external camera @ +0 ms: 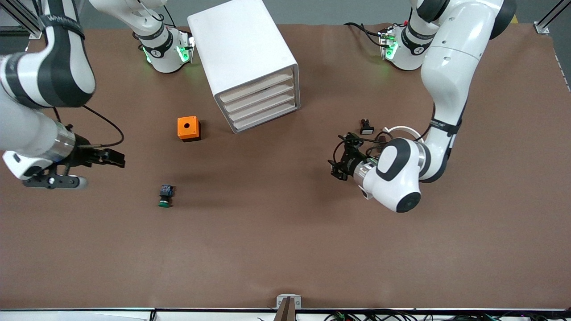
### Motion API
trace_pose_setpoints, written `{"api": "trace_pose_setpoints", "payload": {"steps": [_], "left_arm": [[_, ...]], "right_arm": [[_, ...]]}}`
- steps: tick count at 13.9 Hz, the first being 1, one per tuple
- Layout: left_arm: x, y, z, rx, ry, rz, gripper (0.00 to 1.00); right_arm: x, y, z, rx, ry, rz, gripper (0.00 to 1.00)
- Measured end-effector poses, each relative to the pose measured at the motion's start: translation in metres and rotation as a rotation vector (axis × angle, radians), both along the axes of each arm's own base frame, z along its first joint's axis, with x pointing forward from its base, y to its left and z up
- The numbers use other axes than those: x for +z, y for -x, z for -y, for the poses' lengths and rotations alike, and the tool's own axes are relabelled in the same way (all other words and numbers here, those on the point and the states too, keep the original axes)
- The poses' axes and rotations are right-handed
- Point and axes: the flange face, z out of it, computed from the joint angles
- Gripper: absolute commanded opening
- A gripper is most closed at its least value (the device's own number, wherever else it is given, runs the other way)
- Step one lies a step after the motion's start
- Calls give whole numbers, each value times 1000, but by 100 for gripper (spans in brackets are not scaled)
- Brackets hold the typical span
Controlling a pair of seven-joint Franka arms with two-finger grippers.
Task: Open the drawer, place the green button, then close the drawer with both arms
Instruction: 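Reach the left gripper to the drawer while the right gripper reaches the button, then pull the drawer open with the left gripper while the right gripper grasps the button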
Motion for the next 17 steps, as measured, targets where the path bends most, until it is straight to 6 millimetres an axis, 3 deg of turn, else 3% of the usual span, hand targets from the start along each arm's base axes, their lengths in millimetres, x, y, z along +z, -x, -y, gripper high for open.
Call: {"api": "trace_pose_setpoints", "payload": {"steps": [3,7,10,14,17], "left_arm": [[-19,19,31,115,-69,-224,100],[-45,48,65,158,-126,-437,98],[-59,69,92,155,-147,-517,82],[-79,93,113,123,-168,-557,70],[-97,110,125,102,-182,-587,67]], "right_arm": [[-59,6,-10,-28,-8,46,100],[-115,2,-26,-36,2,68,100],[-149,-4,-27,-40,10,78,100],[-189,-10,-28,-40,18,105,100],[-213,-12,-28,-54,23,112,100]]}}
